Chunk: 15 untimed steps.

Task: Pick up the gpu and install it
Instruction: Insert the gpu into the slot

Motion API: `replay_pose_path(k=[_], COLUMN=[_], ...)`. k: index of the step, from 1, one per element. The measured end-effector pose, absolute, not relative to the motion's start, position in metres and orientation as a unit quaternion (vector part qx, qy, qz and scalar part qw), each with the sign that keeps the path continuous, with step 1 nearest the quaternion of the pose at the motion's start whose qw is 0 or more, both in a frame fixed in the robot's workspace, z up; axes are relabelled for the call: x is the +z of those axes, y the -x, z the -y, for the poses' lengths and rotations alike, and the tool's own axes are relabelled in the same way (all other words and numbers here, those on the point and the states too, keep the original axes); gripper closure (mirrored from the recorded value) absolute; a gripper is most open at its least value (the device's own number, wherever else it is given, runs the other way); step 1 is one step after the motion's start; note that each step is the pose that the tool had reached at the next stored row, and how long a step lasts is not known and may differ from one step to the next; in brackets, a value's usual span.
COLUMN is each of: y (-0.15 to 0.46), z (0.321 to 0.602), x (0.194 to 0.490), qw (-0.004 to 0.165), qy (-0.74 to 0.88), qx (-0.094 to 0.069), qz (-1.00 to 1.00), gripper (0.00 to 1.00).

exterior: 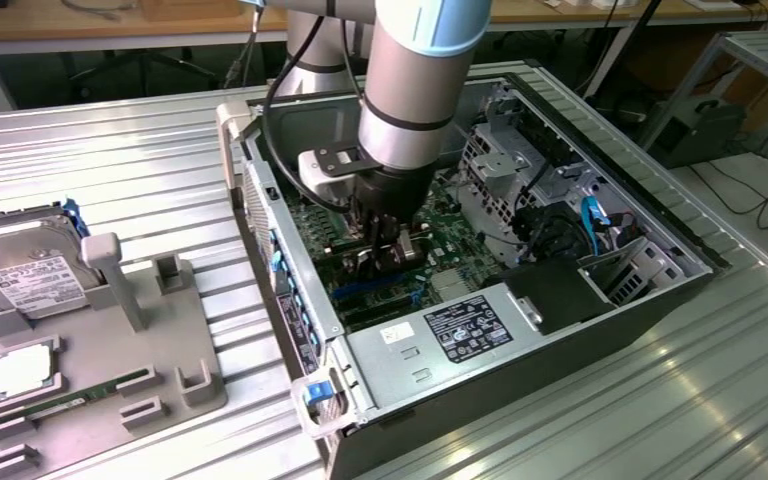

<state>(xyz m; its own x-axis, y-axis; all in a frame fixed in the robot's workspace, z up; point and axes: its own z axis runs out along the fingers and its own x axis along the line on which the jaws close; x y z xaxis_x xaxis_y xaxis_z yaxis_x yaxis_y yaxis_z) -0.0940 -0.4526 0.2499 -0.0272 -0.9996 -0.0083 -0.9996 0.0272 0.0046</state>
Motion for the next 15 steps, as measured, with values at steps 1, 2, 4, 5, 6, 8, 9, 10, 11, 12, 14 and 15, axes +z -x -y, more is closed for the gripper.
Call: replay_pose_path(k=[1,2,4,5,6,8,9,10,11,12,14,15], y=[0.0940,0.0940,0.0940,0.0940,0.0940,0.0938,0.0937,0.0936,0.0936,0.0936,0.0936,0.0936], z=[0.4526,0.4525,0.4525,0.4525,0.4525,0.4526,0.4526,0.4526,0.4526,0.4526,0.4526,0.4526], x=[0.2498,0.2496,0.2489,0.2486,0.2482,0.2470,0.2468,0.2466,0.2463,0.2461,0.2454,0.2452], qw=[0.001,0.001,0.002,0.001,0.001,0.001,0.001,0.001,0.001,0.001,0.001,0.001], qy=[0.698,0.698,0.698,0.698,0.698,0.698,0.698,0.698,0.698,0.698,0.698,0.698], qx=[0.005,0.005,0.005,0.005,0.005,0.005,0.005,0.005,0.005,0.005,0.004,0.004], qz=[-0.717,-0.716,-0.716,-0.716,-0.716,-0.716,-0.716,-0.716,-0.716,-0.716,-0.716,-0.716], gripper=[0.72,0.72,0.72,0.72,0.72,0.72,0.72,0.72,0.72,0.72,0.72,0.72])
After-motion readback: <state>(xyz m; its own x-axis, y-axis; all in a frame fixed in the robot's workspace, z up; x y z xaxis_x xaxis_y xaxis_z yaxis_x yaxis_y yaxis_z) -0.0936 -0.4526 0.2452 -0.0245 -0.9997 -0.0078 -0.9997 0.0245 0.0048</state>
